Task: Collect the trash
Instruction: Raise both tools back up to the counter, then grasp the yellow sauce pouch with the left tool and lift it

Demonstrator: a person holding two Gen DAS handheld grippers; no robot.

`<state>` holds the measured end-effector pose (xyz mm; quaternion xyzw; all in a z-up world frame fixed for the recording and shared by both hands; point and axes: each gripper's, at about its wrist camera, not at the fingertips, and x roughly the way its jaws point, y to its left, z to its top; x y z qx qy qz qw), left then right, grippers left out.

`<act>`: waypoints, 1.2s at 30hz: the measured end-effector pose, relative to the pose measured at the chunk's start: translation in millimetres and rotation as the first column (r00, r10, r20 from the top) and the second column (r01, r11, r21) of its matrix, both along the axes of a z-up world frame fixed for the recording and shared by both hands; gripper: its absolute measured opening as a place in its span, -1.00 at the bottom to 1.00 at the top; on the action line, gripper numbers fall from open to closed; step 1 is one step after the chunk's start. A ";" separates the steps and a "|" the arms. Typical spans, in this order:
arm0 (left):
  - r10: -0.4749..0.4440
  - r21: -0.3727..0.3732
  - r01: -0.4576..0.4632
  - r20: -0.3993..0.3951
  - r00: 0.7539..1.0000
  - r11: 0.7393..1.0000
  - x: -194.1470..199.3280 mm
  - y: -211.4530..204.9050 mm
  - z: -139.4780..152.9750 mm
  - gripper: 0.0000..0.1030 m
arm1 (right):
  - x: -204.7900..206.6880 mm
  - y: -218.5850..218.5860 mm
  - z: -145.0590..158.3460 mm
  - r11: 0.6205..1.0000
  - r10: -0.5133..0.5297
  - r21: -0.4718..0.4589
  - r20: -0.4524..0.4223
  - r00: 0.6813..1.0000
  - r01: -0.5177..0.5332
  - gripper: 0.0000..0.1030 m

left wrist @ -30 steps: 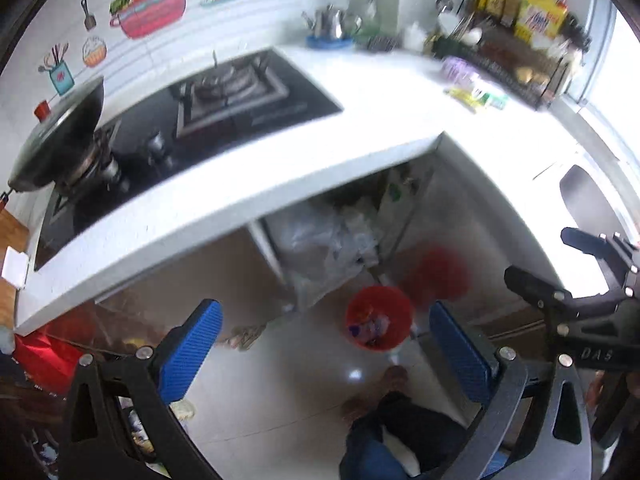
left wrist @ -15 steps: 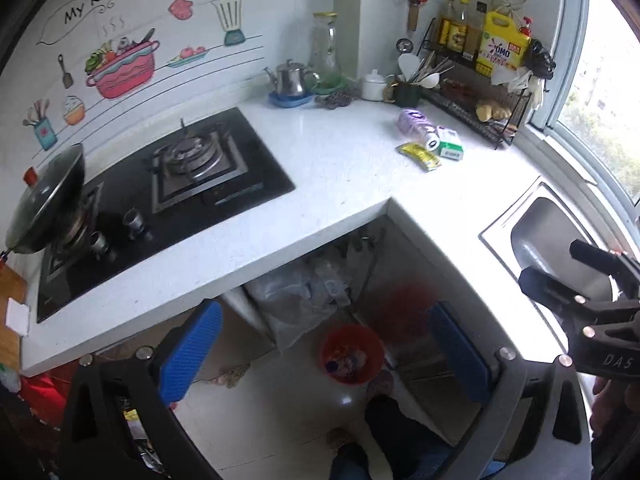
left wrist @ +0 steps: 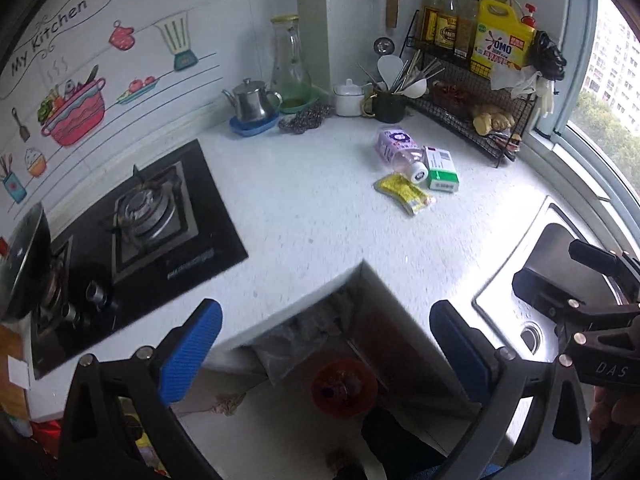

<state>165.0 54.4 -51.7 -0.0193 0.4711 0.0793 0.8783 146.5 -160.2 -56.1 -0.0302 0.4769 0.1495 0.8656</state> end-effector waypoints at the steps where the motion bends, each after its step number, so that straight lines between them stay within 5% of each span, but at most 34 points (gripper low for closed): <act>1: -0.001 -0.003 0.001 0.003 1.000 1.000 10.9 -1.3 0.8 1.00 | 10.9 -2.4 -0.6 1.000 0.000 -0.003 -0.004 1.000 0.000 0.98; 8: -0.005 0.020 0.006 -0.007 1.000 1.000 92.7 -16.7 -0.8 1.00 | 81.0 -26.9 -0.5 1.000 -0.017 -0.020 -0.015 1.000 0.017 0.98; 17: 0.019 -0.077 -0.022 -0.041 0.999 0.997 182.3 -34.8 -29.6 1.00 | 158.5 -64.7 -20.8 0.997 -0.044 -0.070 -0.065 0.997 0.040 0.97; 27: 0.079 -0.125 -0.103 -0.182 0.980 0.987 250.3 -55.3 -103.6 1.00 | 225.2 -96.3 -75.7 0.994 -0.052 -0.104 -0.167 0.985 0.034 0.91; 36: 0.165 -0.158 -0.214 -0.275 0.947 0.964 273.1 -67.2 -163.6 1.00 | 258.0 -115.4 -123.1 0.994 -0.036 -0.112 -0.227 0.973 0.011 0.90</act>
